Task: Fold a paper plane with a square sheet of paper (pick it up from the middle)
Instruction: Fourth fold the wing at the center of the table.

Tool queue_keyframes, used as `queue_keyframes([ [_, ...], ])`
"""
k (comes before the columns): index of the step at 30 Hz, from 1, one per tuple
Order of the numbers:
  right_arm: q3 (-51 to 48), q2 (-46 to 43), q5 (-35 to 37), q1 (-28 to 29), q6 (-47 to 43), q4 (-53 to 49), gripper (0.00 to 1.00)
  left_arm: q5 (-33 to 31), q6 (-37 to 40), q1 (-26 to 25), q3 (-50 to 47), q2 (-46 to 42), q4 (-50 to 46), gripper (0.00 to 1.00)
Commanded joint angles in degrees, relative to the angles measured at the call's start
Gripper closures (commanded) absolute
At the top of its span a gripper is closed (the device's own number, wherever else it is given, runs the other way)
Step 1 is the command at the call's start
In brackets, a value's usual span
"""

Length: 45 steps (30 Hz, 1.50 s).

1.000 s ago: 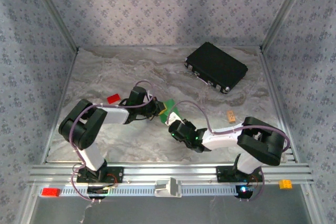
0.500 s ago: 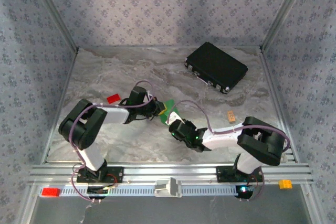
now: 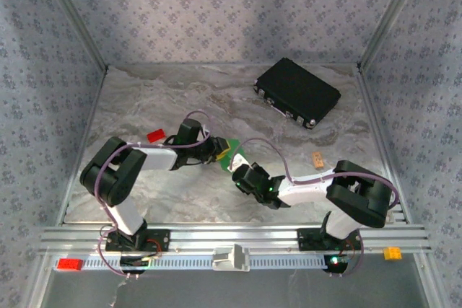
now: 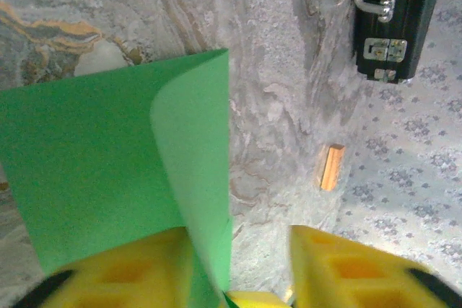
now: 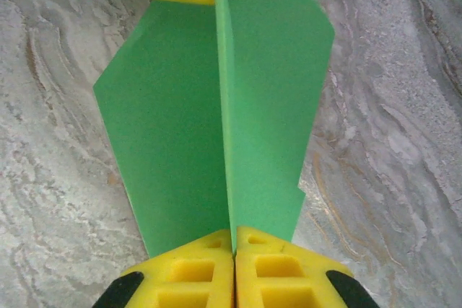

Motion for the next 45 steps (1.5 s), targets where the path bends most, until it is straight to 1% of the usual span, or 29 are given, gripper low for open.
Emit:
queue_keyframes([
  [1,0.62,0.73,-2.58,-0.92,3.24,0.79,0.92,-2.87,1.81,-0.14,0.94,-4.68,-3.62,0.49],
  [4,0.23,0.92,-4.64,-1.88,4.97,1.73,0.92,-4.86,2.99,0.06,0.99,-7.45,-7.16,0.46],
  [8,-0.24,0.86,-7.34,-3.05,6.52,2.47,0.92,-6.38,4.02,0.52,0.63,-9.64,-9.5,0.44],
  [11,-1.23,0.78,-9.69,-4.25,8.12,4.04,0.92,-6.29,3.96,0.81,0.29,-9.78,-9.78,0.44],
  [17,-2.83,1.01,-16.85,-7.47,11.15,7.48,0.91,-6.2,3.67,0.77,0.29,-9.44,-9.36,0.44],
  [23,-4.39,1.34,-20.62,-9.53,13.62,9.95,0.9,-6.07,3.58,0.78,0.44,-9.15,-9.65,0.44],
  [26,-5.21,0.95,-24.51,-11.08,15.02,11.71,0.91,-5.98,3.59,0.78,0.55,-9.04,-9.66,0.44],
  [28,-5.5,0.69,-28.92,-12.99,16.62,12.84,0.91,-6.03,3.69,0.77,0.54,-9.06,-9.6,0.46],
  [29,-5.63,0.75,-31.0,-13.94,17.57,13.44,0.91,-5.98,3.71,0.82,0.55,-9.14,-9.54,0.47],
  [31,-5.67,0.94,-37.59,-16.4,19.76,15.15,0.93,-5.93,3.8,0.77,0.56,-9.06,-9.6,0.53],
  [36,-4.02,3.37,-48.65,-20.72,24.56,16.06,0.95,-5.89,3.9,0.8,0.45,-8.75,-9.37,0.75],
  [40,-3.24,6.28,-53.81,-23.06,28.41,17.6,0.95,-5.21,3.82,0.79,0.54,-7.86,-8.43,0.85],
  [42,-3.0,7.21,-54.68,-23.87,29.78,17.59,0.94,-4.53,3.8,0.74,0.62,-7.09,-7.77,0.89],
  [45,-3.54,7.96,-55.27,-24.69,30.98,19.1,0.94,-3.9,3.42,0.45,0.67,-6.12,-6.45,0.93],
])
